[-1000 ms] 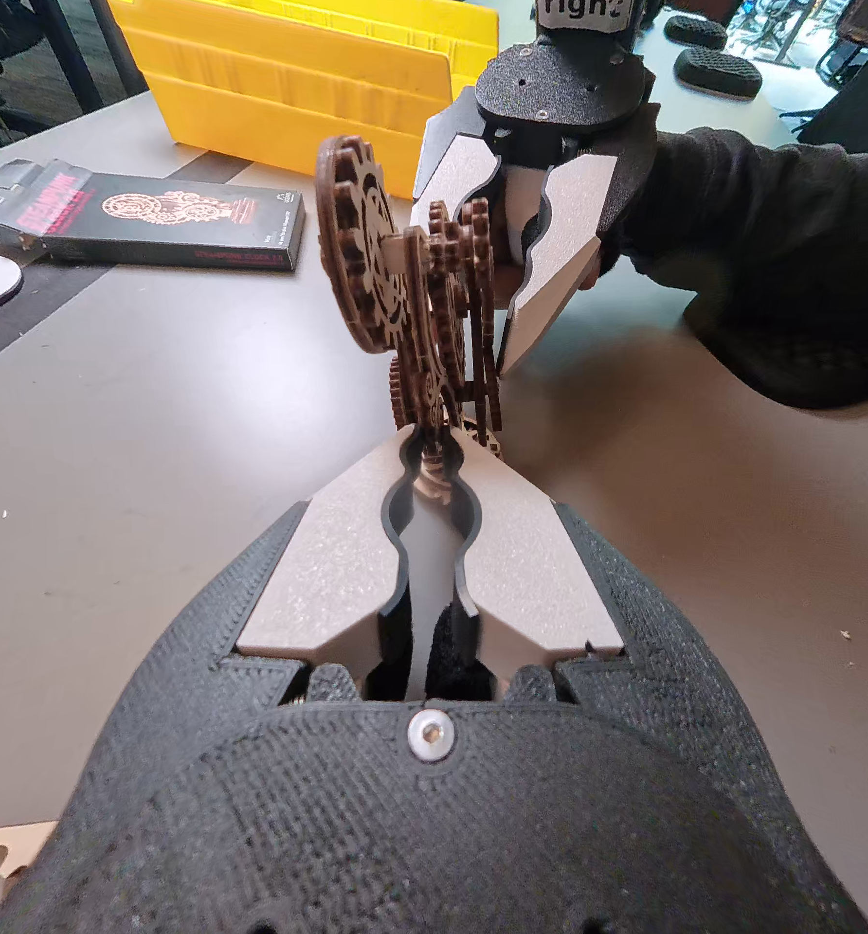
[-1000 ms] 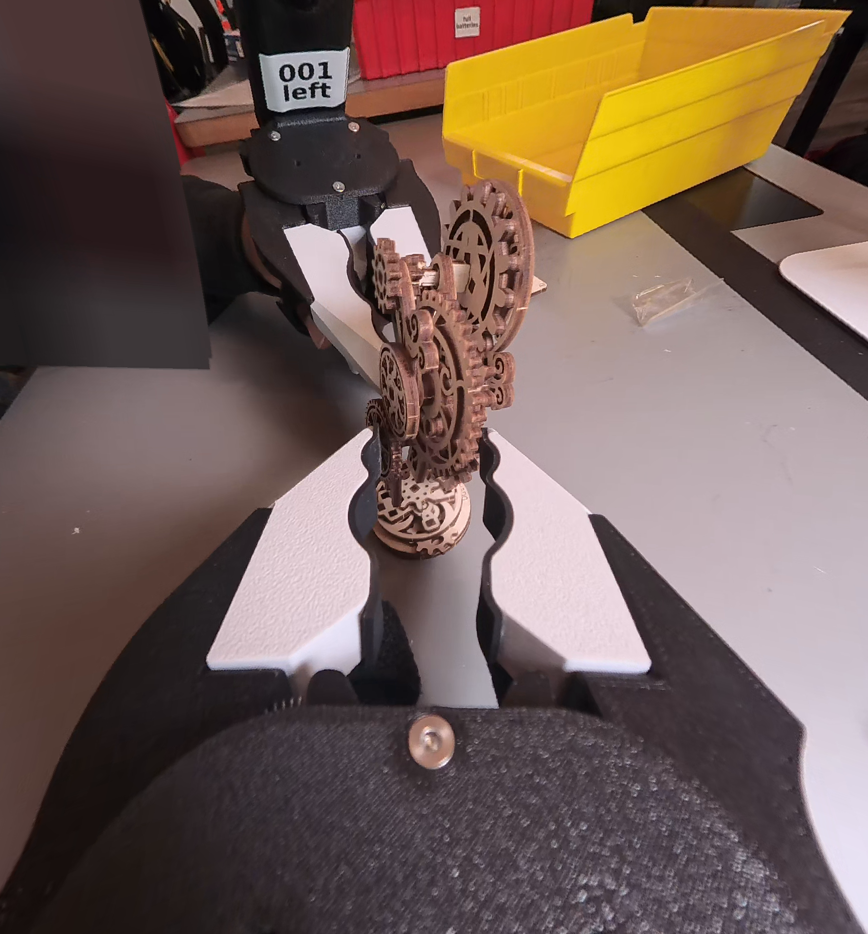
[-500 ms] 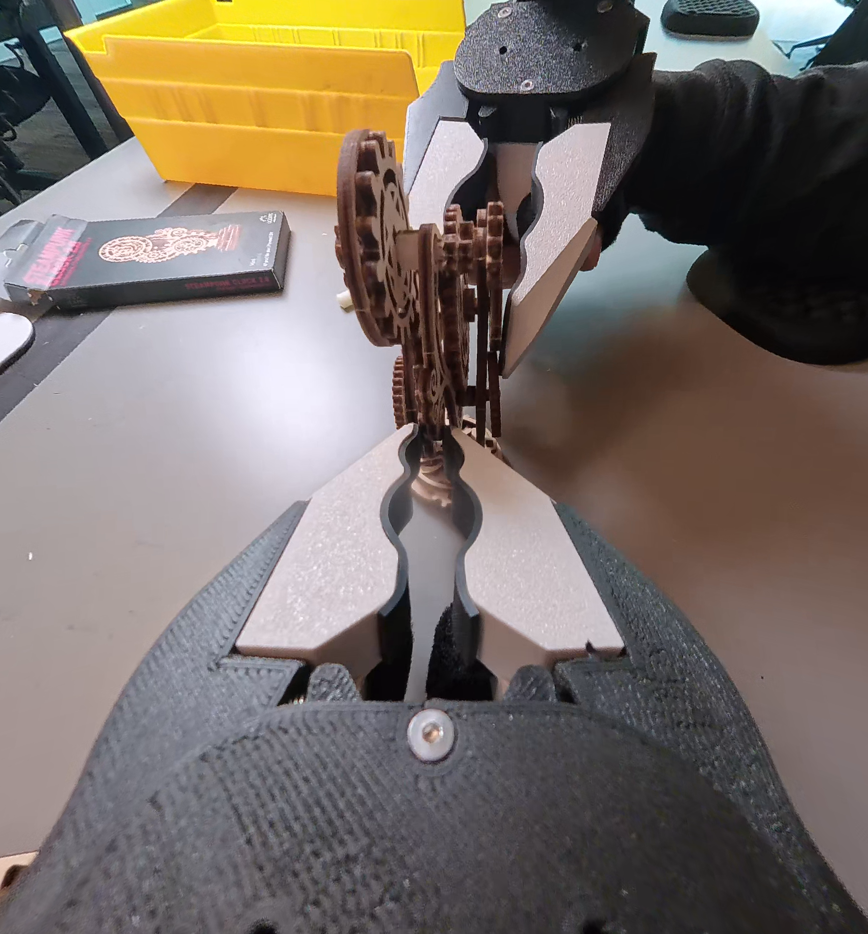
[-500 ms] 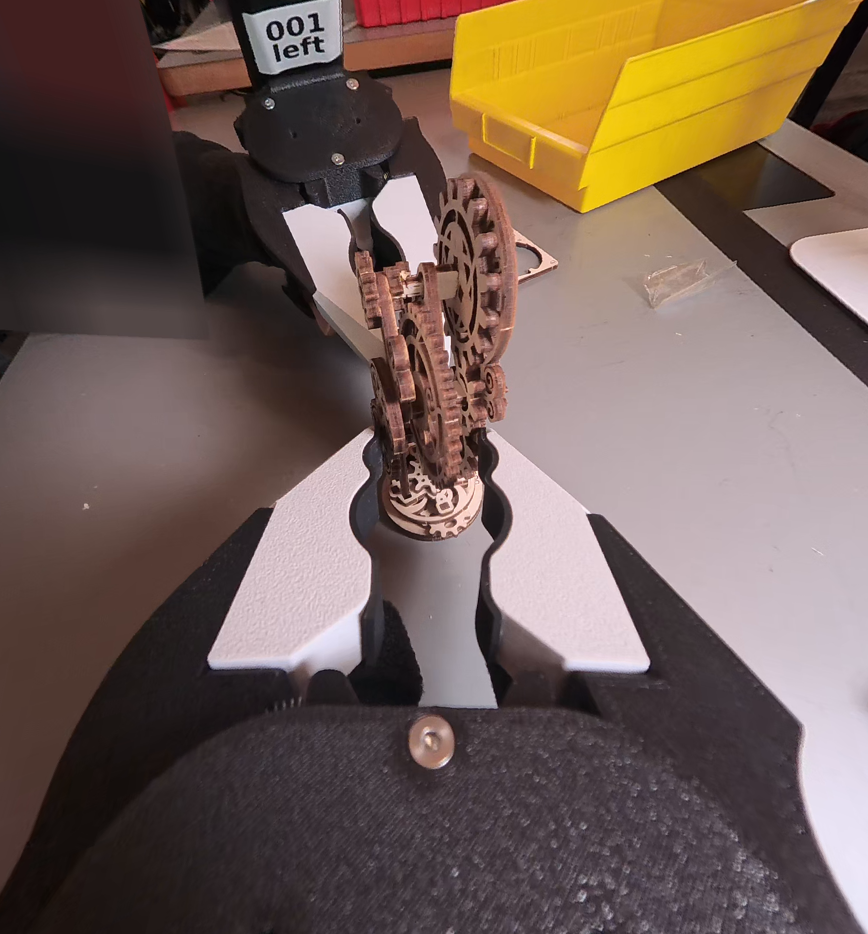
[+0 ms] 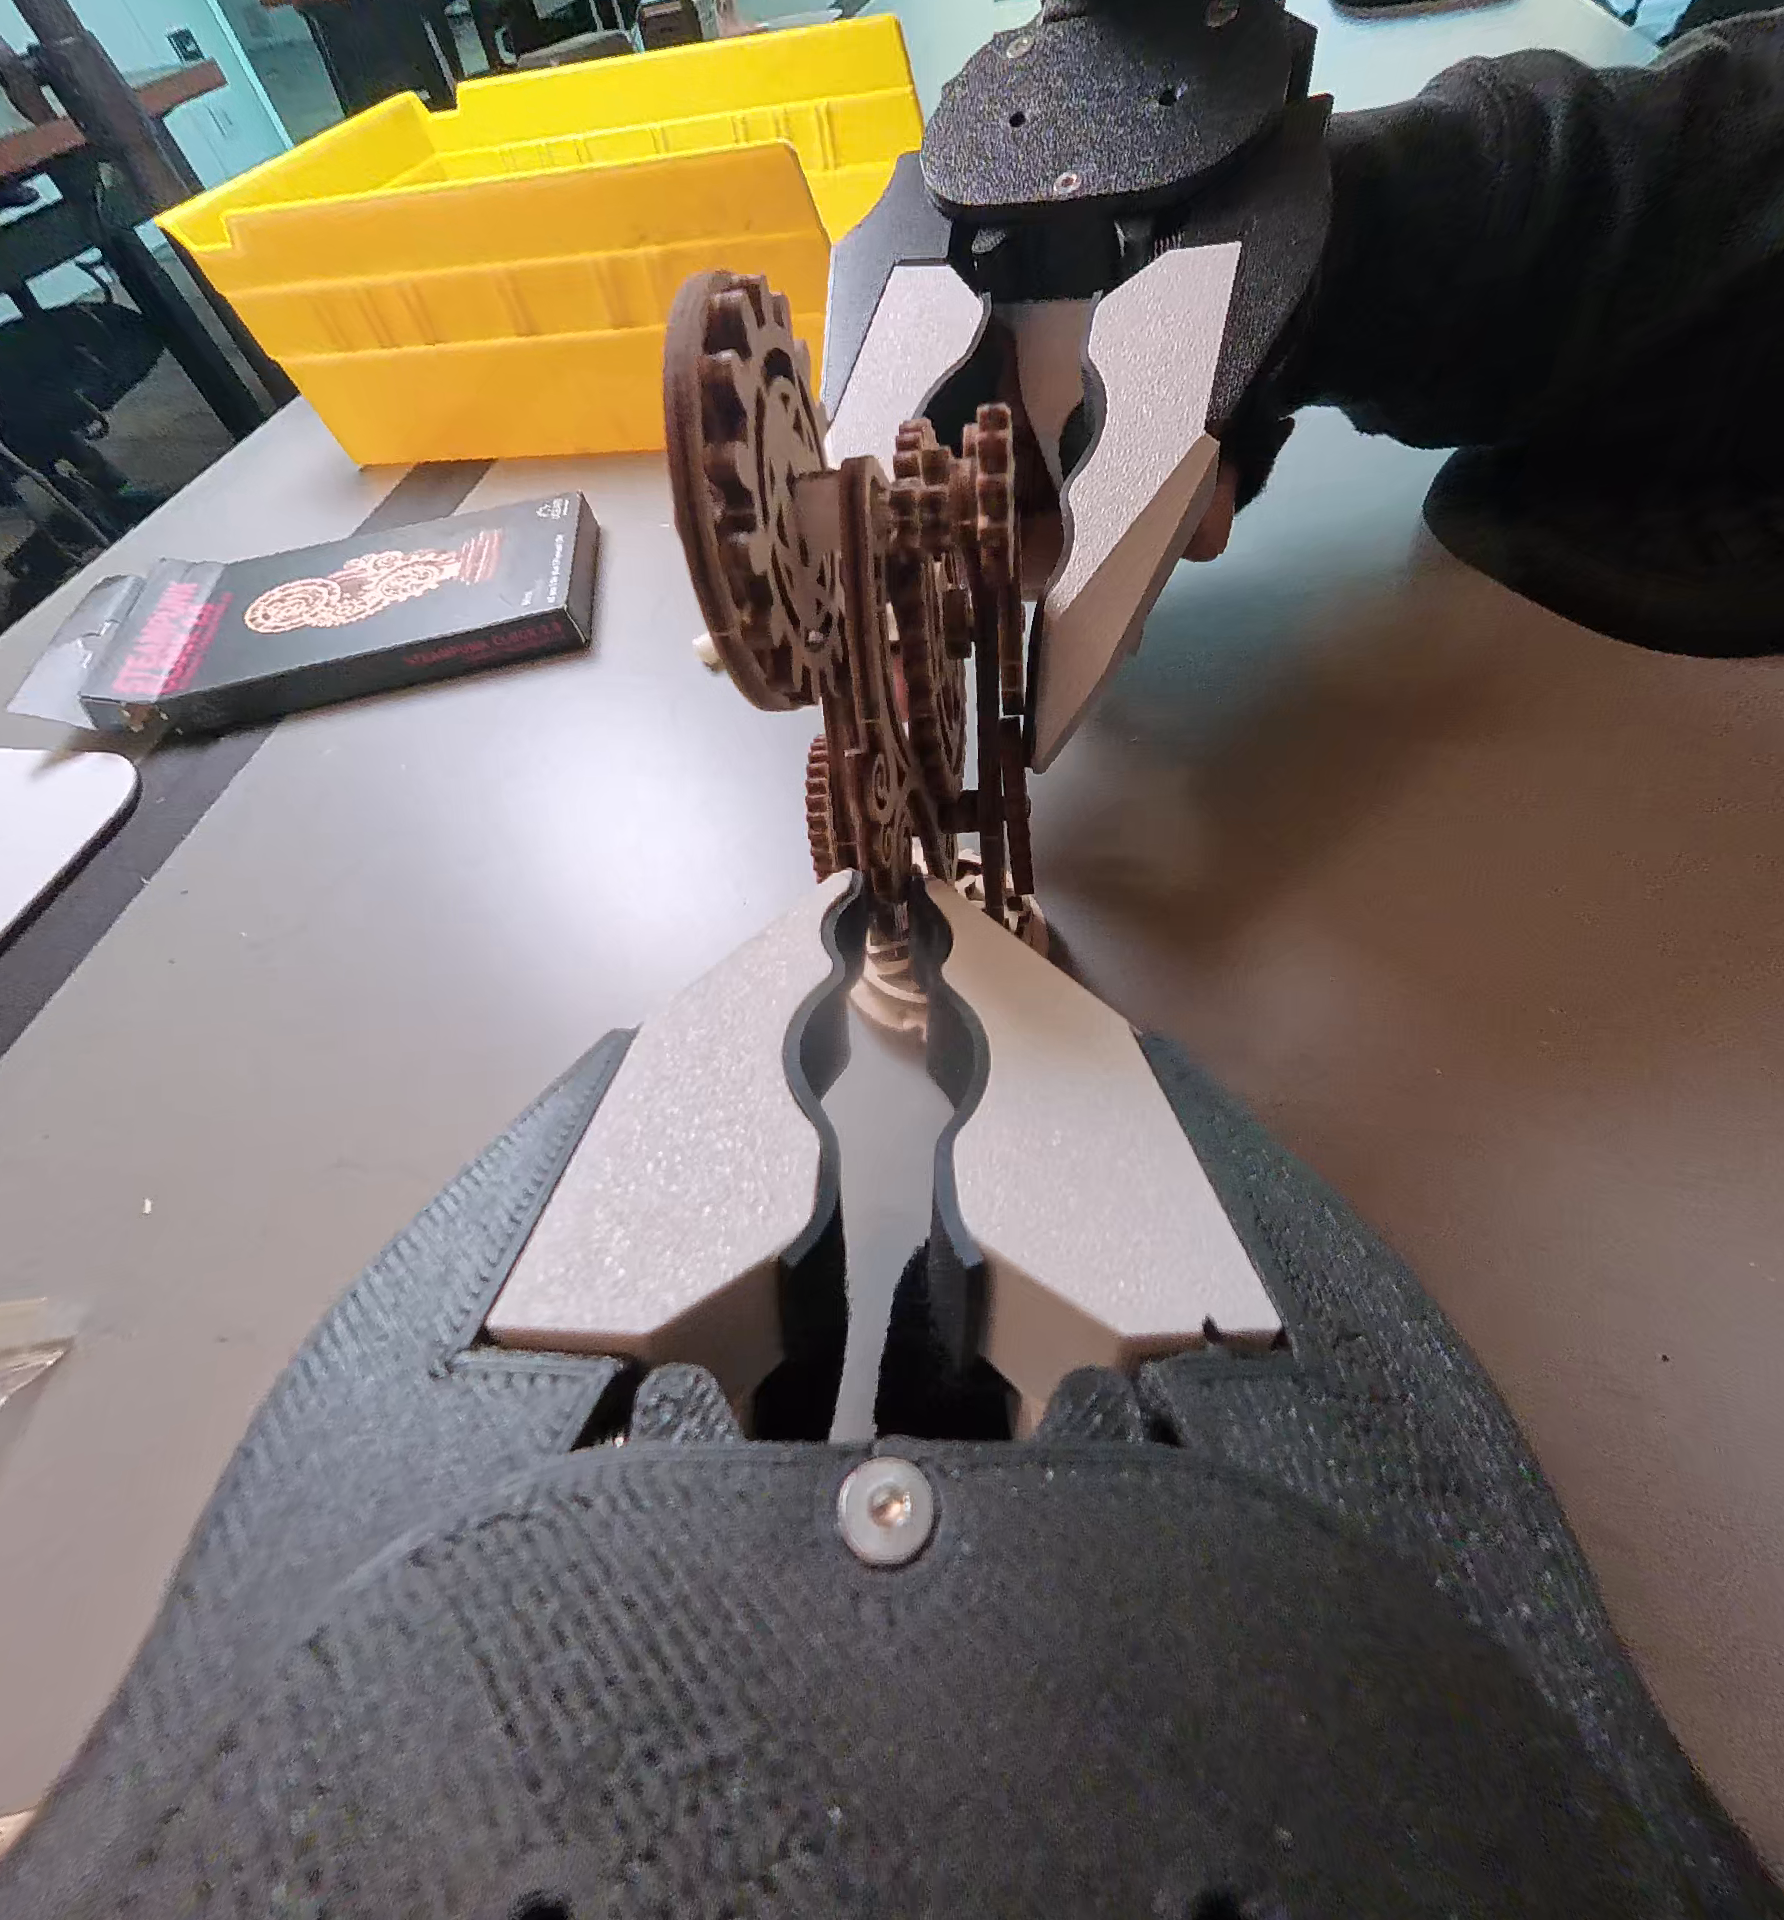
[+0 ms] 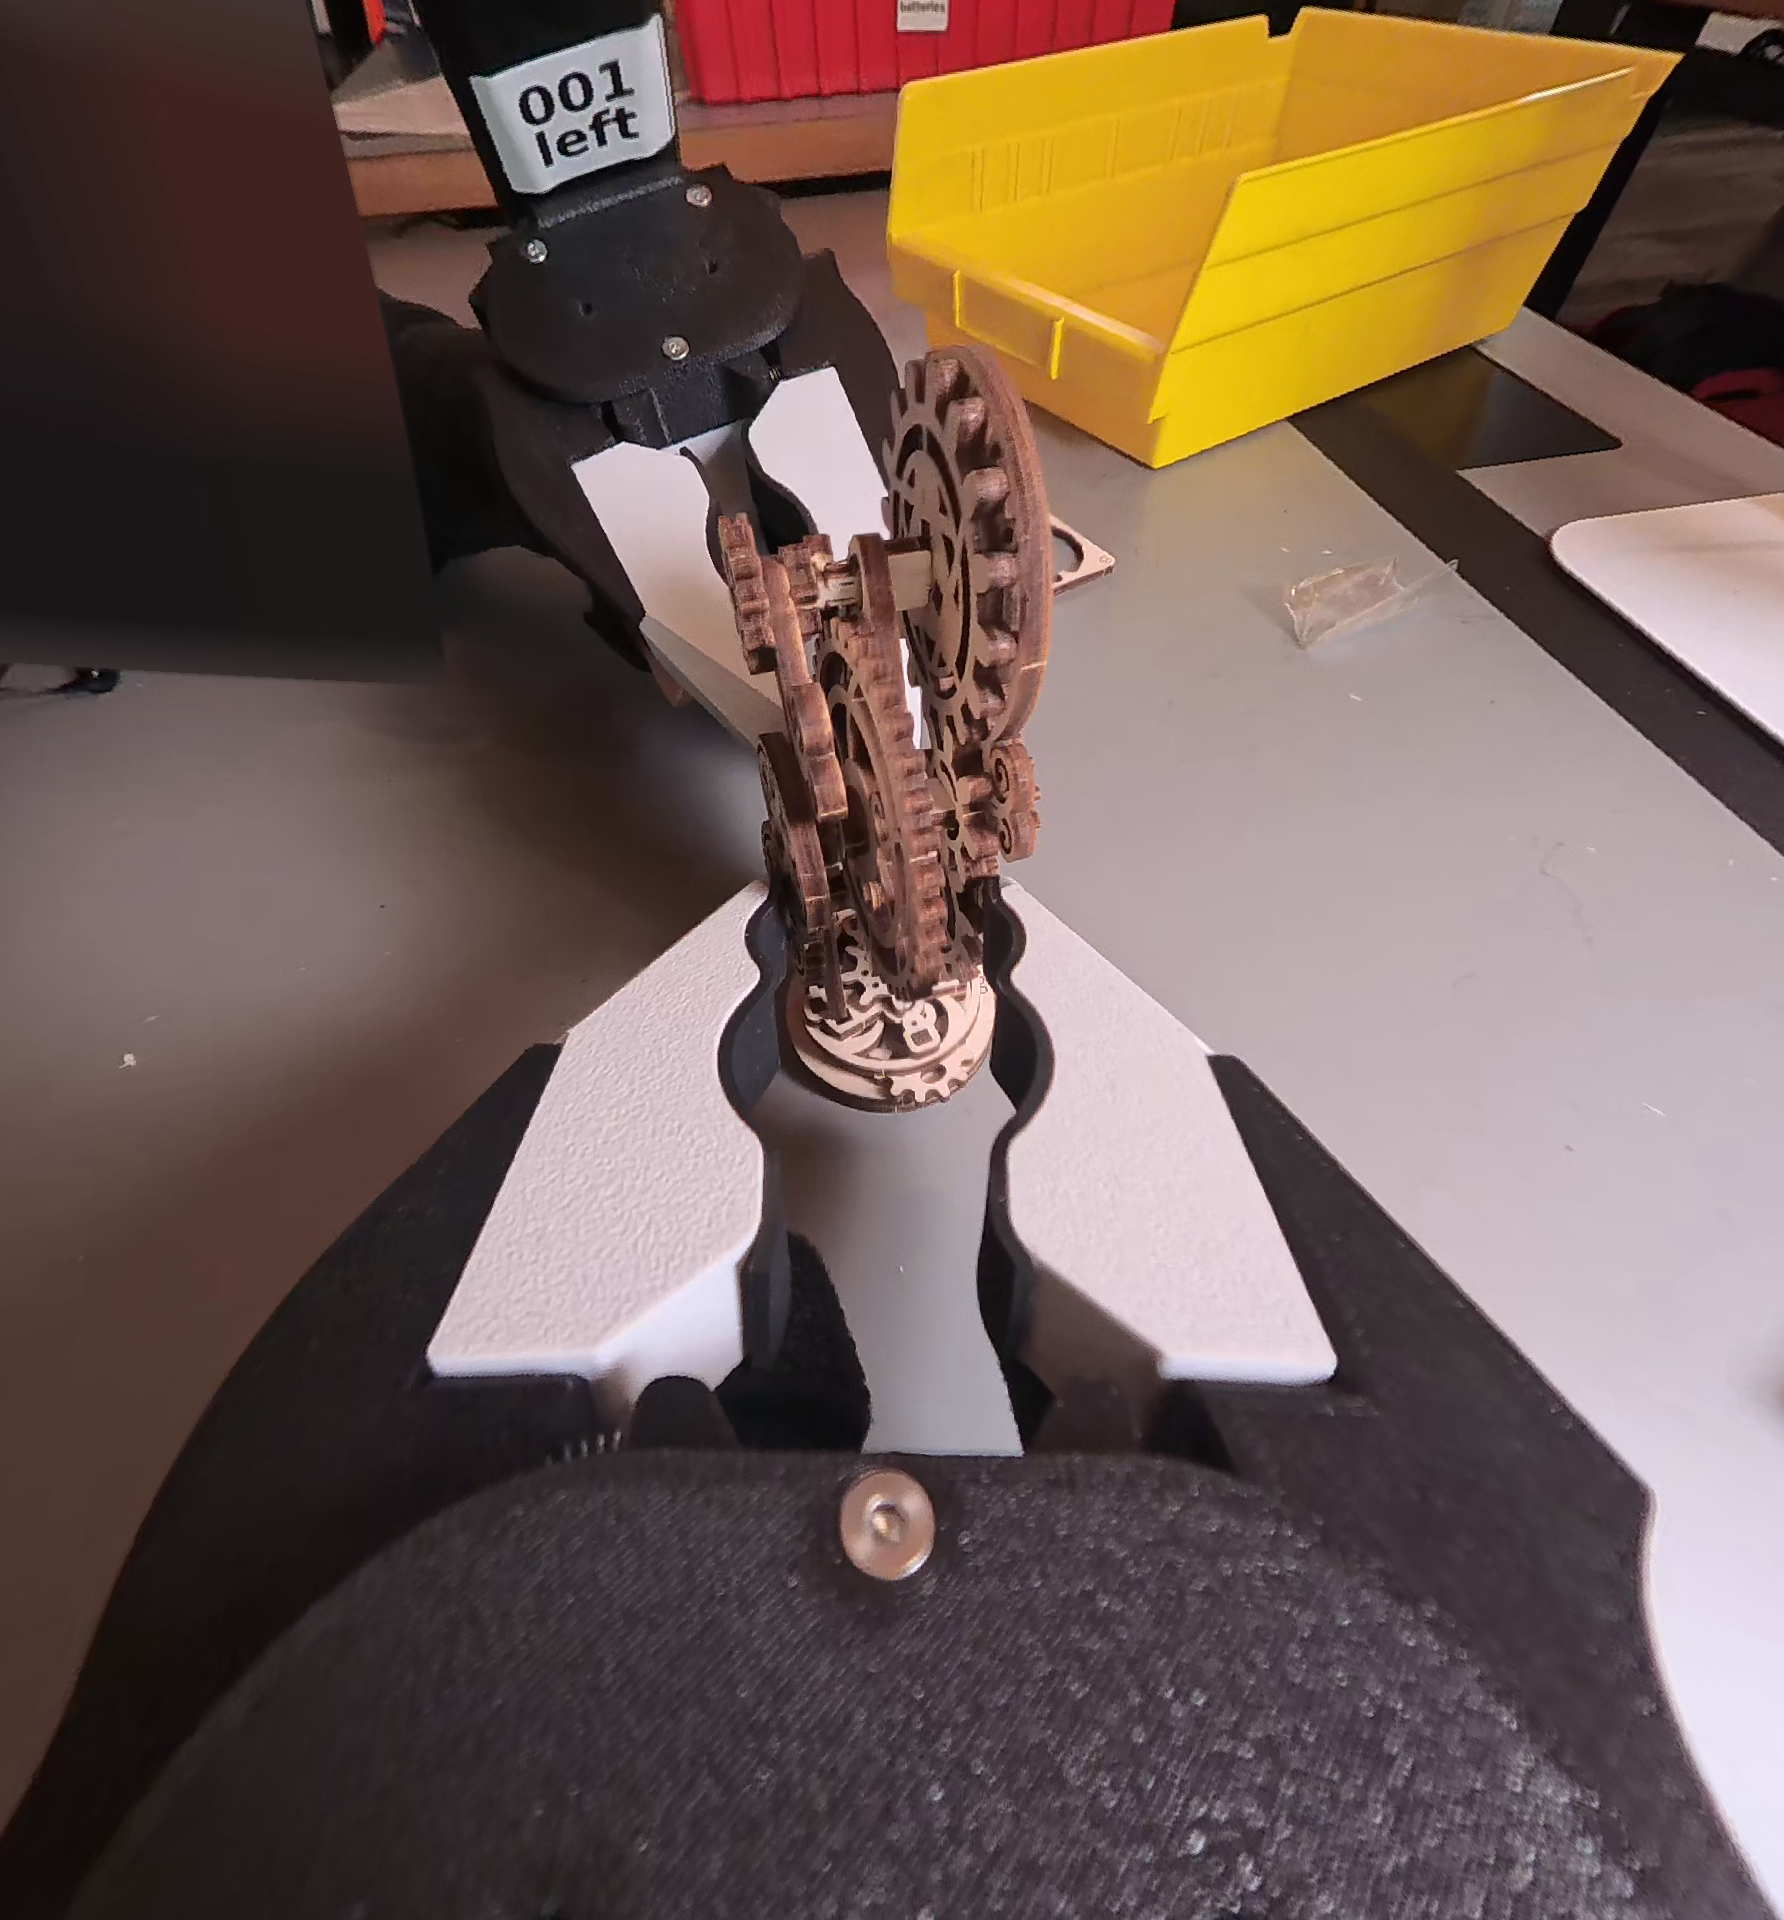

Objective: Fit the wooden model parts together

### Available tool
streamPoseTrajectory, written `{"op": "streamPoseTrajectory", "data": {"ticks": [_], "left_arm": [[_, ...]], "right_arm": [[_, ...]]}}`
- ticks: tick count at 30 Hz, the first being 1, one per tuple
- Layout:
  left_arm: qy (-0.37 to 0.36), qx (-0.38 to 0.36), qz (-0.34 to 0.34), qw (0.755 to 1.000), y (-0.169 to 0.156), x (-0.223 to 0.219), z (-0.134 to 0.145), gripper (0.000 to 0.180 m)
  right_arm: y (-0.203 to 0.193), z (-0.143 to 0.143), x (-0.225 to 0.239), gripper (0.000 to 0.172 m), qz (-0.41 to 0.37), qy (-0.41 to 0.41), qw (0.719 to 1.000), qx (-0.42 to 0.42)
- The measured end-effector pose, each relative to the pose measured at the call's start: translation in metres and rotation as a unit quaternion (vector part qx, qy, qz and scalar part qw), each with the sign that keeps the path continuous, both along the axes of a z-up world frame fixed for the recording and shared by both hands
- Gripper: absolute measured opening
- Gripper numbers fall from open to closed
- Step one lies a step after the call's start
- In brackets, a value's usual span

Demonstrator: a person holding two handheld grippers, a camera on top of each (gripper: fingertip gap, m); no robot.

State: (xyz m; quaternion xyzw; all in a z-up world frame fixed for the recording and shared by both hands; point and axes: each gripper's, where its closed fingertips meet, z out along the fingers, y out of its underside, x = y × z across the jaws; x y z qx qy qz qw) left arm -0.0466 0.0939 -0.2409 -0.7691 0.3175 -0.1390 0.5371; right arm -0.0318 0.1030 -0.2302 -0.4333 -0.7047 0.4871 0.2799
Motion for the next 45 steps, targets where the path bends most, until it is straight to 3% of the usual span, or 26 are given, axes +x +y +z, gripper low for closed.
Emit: {"op": "streamPoseTrajectory", "data": {"ticks": [15, 22, 37, 45], "left_arm": [[0.031, 0.018, 0.013, 0.999, -0.001, 0.002, 0.0, 0.005], [0.039, 0.025, 0.022, 0.999, -0.001, 0.002, 0.0, 0.006], [0.042, 0.05, -0.004, 0.998, -0.009, 0.001, -0.002, 0.008], [0.041, 0.042, 0.004, 0.998, -0.008, -0.001, -0.004, 0.012]], "right_arm": [[0.001, 0.0, 0.001, 0.037, 0.042, 0.004, 0.999, -0.012], [0.002, 0.001, -0.001, 0.037, 0.078, 0.004, 0.995, -0.056], [-0.01, 0.002, 0.001, 0.036, 0.016, 0.046, 0.998, 0.028], [-0.01, -0.001, 0.005, 0.035, 0.004, 0.044, 0.999, 0.028]]}}
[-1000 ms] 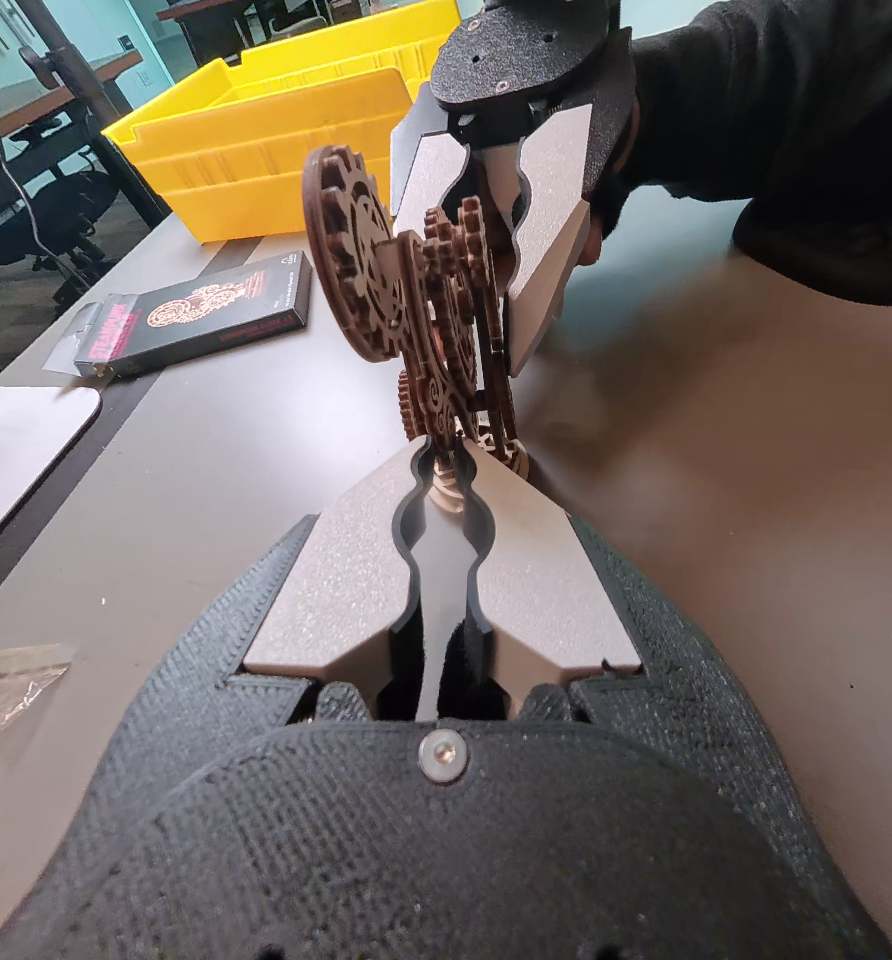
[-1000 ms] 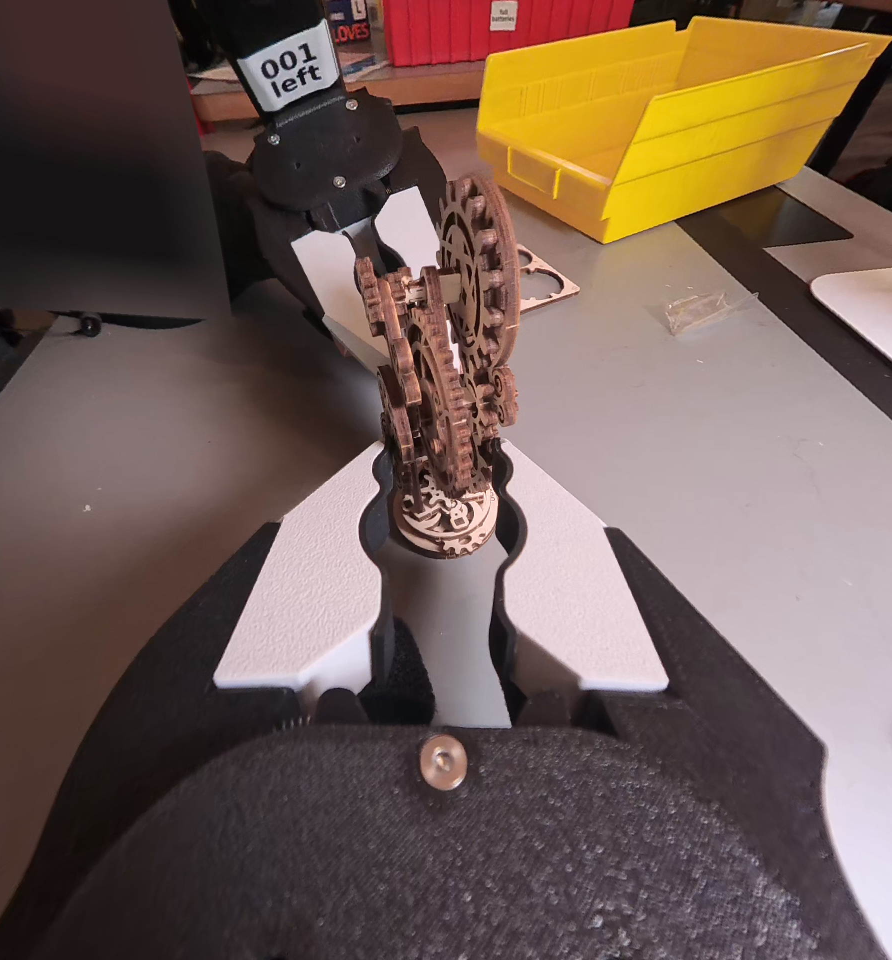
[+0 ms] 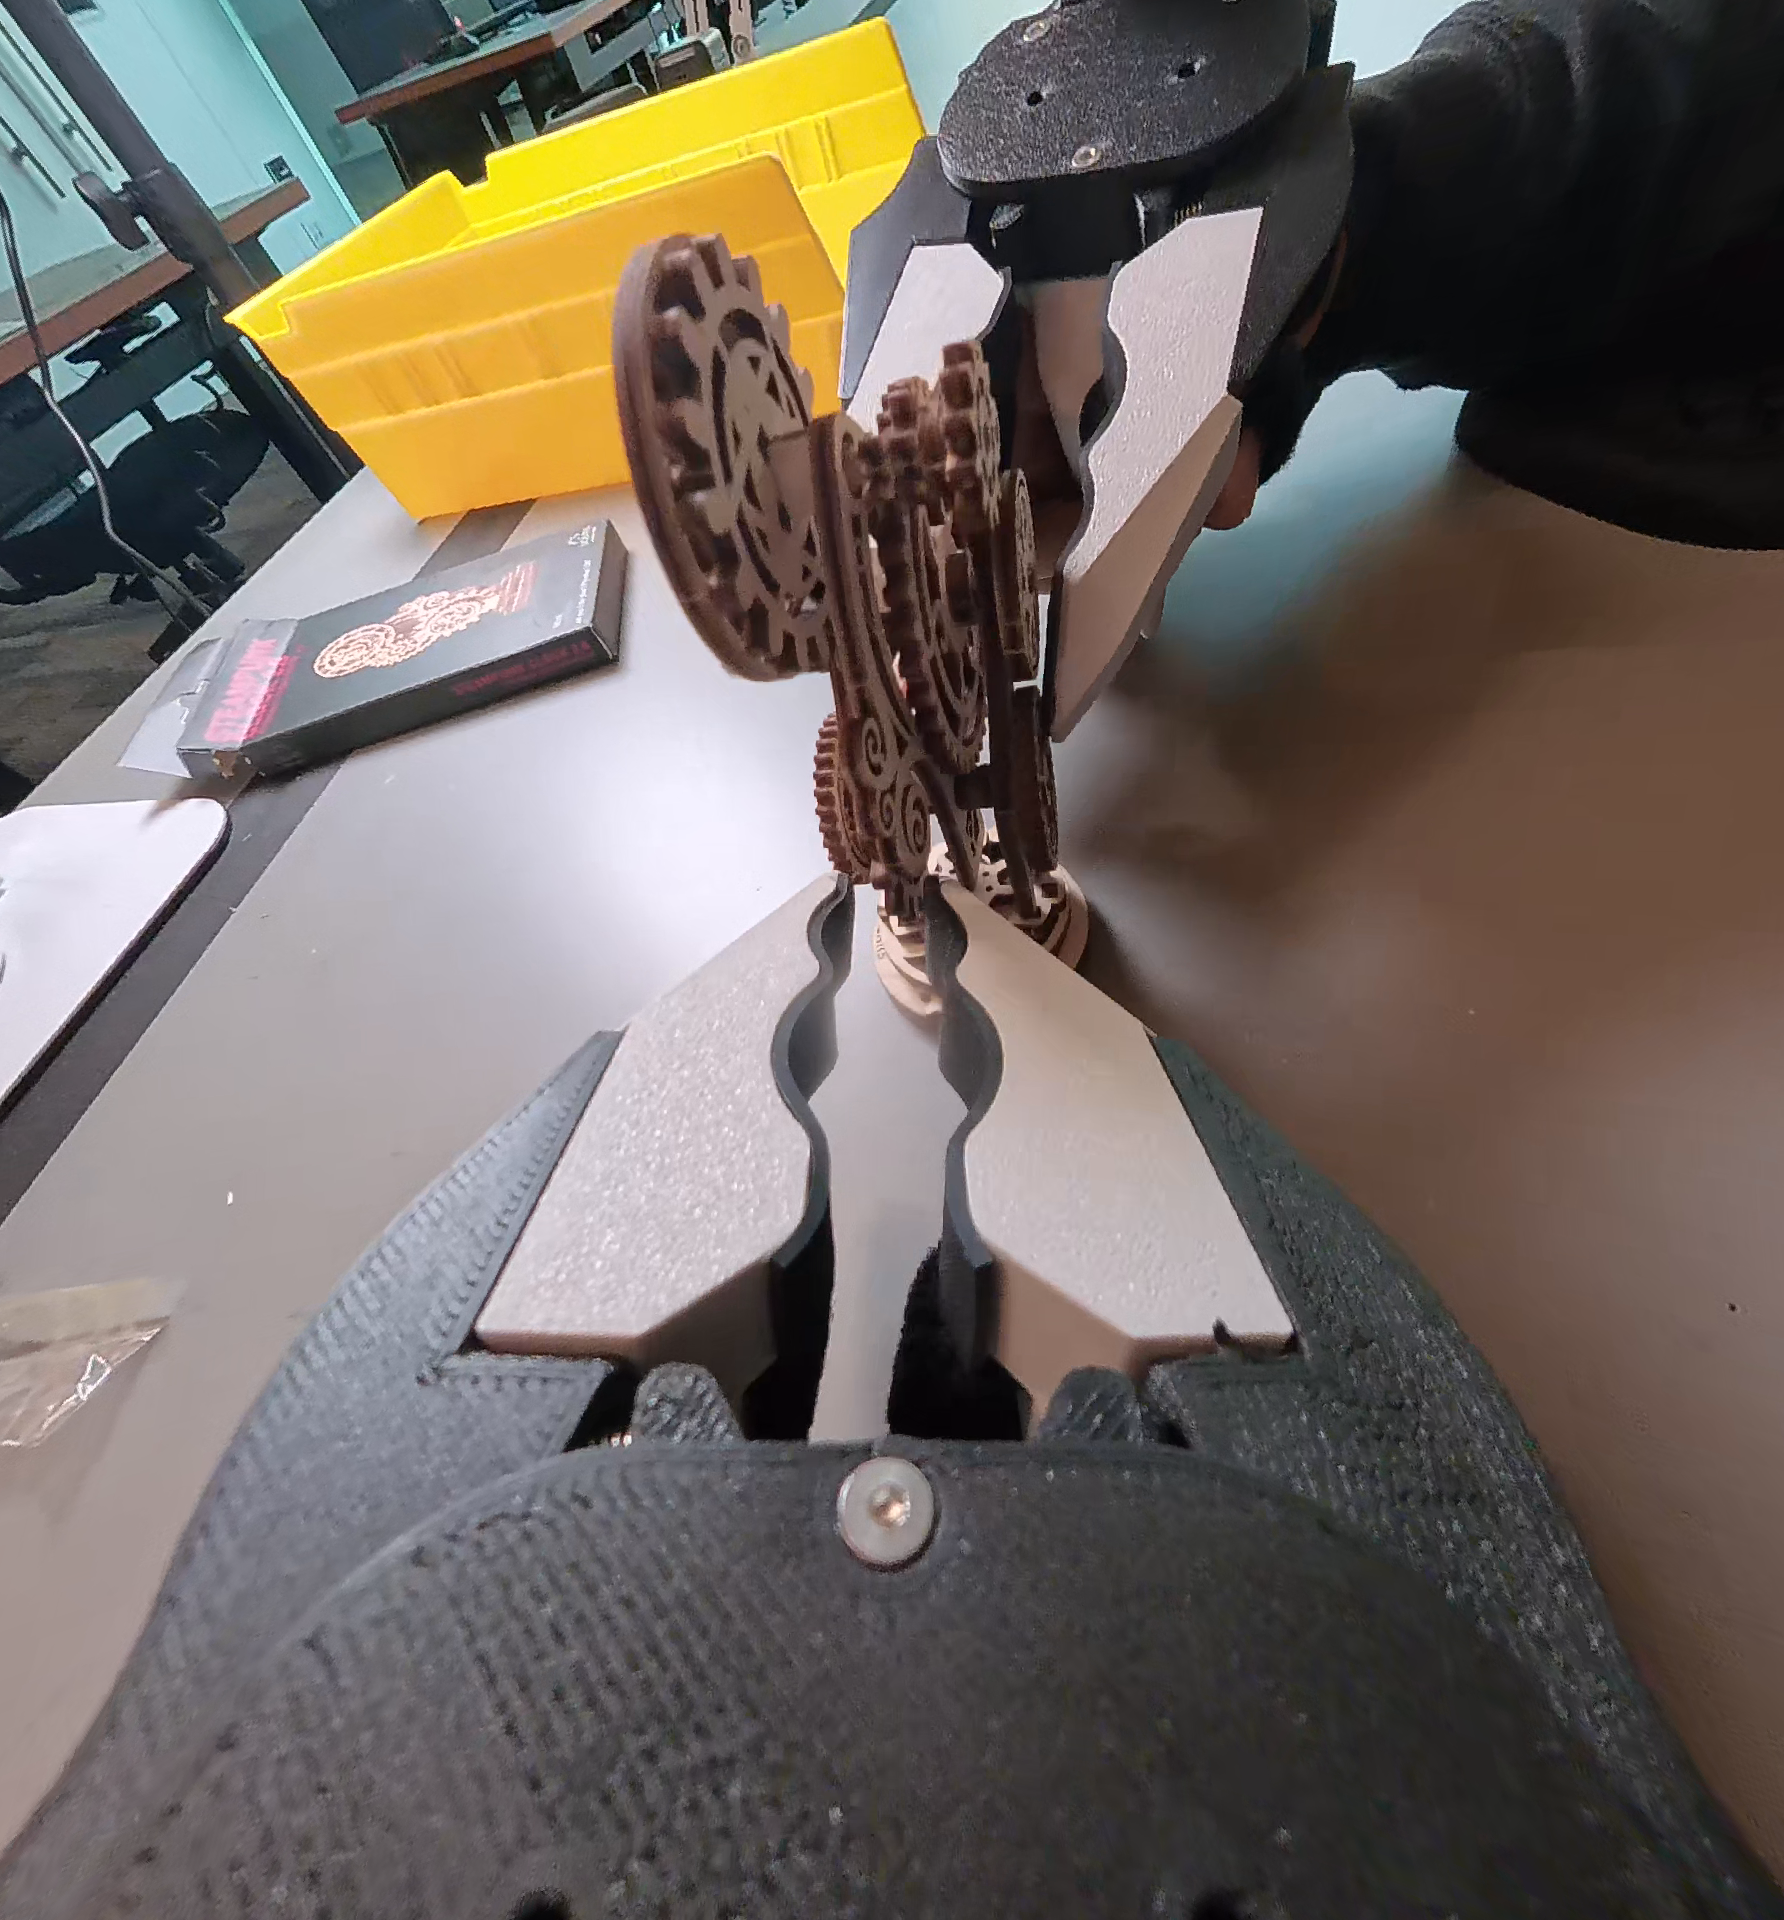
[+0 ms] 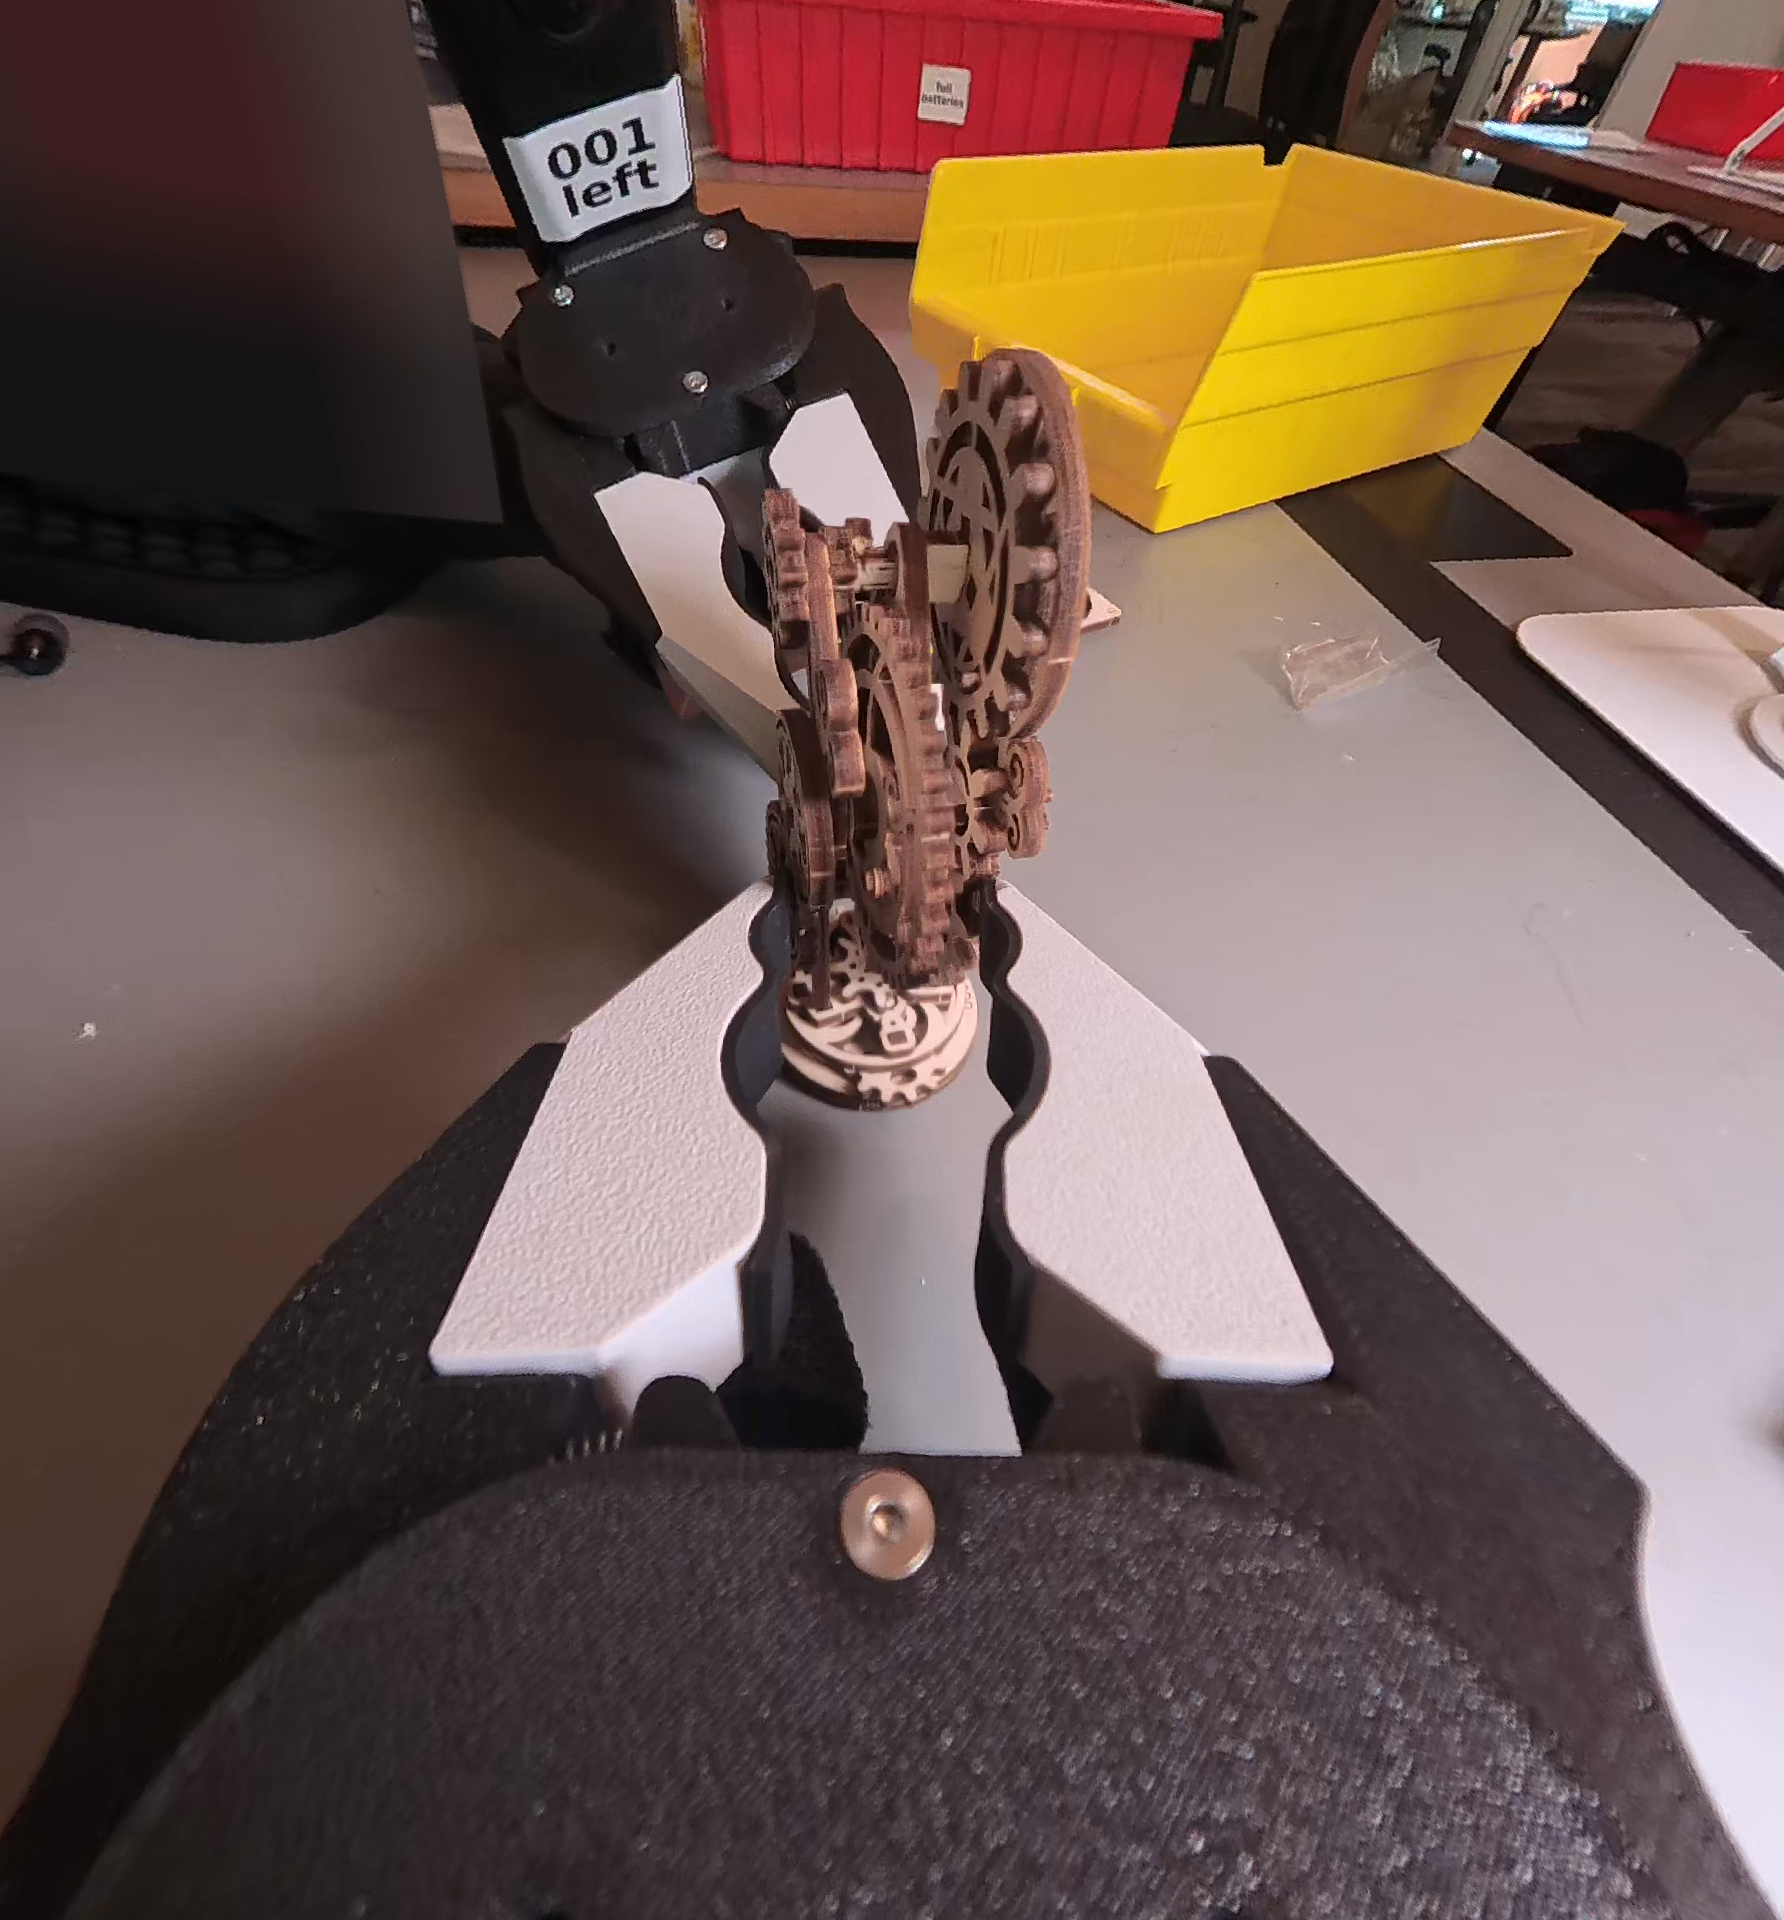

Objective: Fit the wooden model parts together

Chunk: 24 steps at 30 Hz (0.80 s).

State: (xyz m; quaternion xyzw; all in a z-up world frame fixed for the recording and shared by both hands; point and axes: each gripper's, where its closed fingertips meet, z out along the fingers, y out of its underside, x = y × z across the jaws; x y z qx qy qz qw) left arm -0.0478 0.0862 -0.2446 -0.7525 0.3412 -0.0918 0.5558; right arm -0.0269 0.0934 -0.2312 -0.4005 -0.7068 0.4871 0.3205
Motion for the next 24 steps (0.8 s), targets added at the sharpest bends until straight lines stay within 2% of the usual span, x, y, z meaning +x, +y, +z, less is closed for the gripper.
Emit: {"op": "streamPoseTrajectory", "data": {"ticks": [4, 18, 24], "left_arm": [[0.011, 0.001, 0.003, 1.0, 0.001, 0.002, -0.002, 0.006], [0.039, 0.011, 0.007, 0.999, 0.001, 0.003, -0.003, 0.005], [0.05, 0.011, 0.015, 0.999, 0.001, 0.005, -0.003, 0.005]], "right_arm": [[0.001, -0.001, 0.001, 0.035, 0.001, 0.001, 1.0, -0.005], [0.001, -0.002, 0.001, 0.036, 0.001, -0.002, 1.0, 0.018], [0.014, 0.0, 0.015, 0.045, -0.043, -0.06, 0.997, 0.035]]}}
